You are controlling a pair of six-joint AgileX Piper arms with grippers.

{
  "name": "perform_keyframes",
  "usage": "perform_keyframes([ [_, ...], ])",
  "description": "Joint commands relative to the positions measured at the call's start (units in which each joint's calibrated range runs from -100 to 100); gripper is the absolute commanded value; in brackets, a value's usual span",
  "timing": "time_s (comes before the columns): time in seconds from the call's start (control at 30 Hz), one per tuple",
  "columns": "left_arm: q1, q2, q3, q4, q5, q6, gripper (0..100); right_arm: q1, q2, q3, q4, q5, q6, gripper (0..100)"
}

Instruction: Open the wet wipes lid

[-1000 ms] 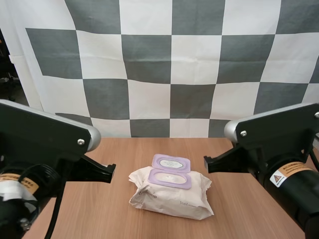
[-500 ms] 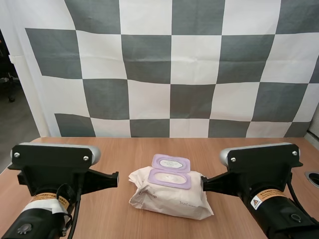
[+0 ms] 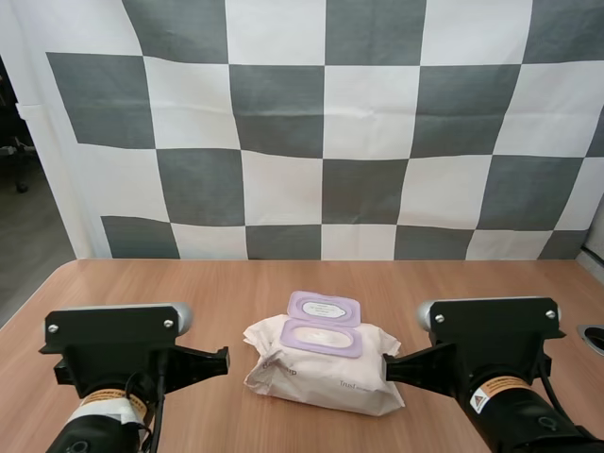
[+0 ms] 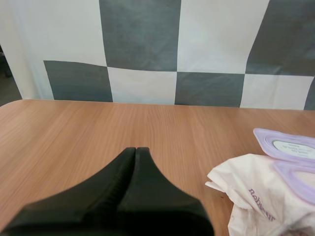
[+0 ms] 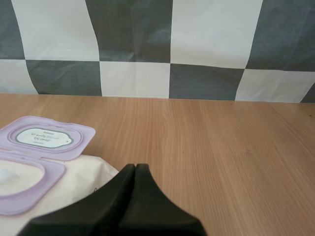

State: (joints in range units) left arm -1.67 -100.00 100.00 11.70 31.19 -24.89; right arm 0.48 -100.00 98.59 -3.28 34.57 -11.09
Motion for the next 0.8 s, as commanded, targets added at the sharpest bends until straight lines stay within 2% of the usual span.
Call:
perform_keyframes([
  [0.0, 0.06, 0.0, 0.0, 0.2, 0.4, -2.4, 0, 0.0, 0.0, 1.4, -0.7, -3.0, 0.0, 0],
  [0.77, 0.06, 0.0, 0.0, 0.1, -0.1, -2.6, 0, 0.0, 0.0, 1.4, -0.1, -2.9, 0.1, 0],
])
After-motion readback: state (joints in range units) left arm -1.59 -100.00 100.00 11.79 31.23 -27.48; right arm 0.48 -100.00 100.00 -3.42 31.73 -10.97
